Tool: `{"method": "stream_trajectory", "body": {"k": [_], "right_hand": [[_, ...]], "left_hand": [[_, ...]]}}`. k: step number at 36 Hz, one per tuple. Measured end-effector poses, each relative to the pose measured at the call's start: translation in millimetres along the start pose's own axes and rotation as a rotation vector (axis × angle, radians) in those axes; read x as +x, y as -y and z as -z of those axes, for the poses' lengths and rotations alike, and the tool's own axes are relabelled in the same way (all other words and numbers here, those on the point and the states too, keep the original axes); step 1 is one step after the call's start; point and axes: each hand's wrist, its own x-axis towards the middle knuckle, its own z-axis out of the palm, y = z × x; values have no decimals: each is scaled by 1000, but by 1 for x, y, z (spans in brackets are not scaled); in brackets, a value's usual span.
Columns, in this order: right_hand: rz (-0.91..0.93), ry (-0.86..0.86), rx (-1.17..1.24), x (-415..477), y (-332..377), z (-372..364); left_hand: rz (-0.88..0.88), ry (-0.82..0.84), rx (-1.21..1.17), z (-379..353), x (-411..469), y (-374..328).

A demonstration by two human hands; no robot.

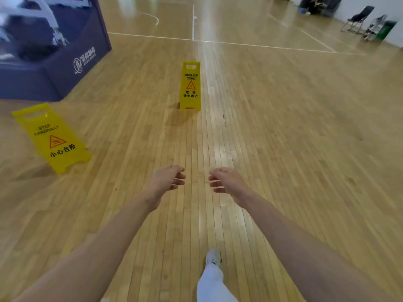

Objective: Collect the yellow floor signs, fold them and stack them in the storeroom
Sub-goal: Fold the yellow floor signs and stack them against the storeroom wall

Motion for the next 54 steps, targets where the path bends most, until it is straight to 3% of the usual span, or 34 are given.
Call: {"method": "stream_trajectory", "body": {"k": [5, 22, 28, 44, 54], "right_hand": [[42, 91, 72, 91, 23, 31], [-10, 37, 104, 348, 130, 157], [-46, 151, 85, 425, 163, 157], [-100, 84, -19, 683, 292, 110], [-118, 36, 63, 808, 336, 114]], "left_hand": [[-10, -34, 54, -25, 91, -43], [8, -38, 110, -89, 348, -194], [4, -52, 66, -79, 430, -219], [70, -14, -32, 43, 706, -284], [88, 41, 130, 58, 829, -327]]}}
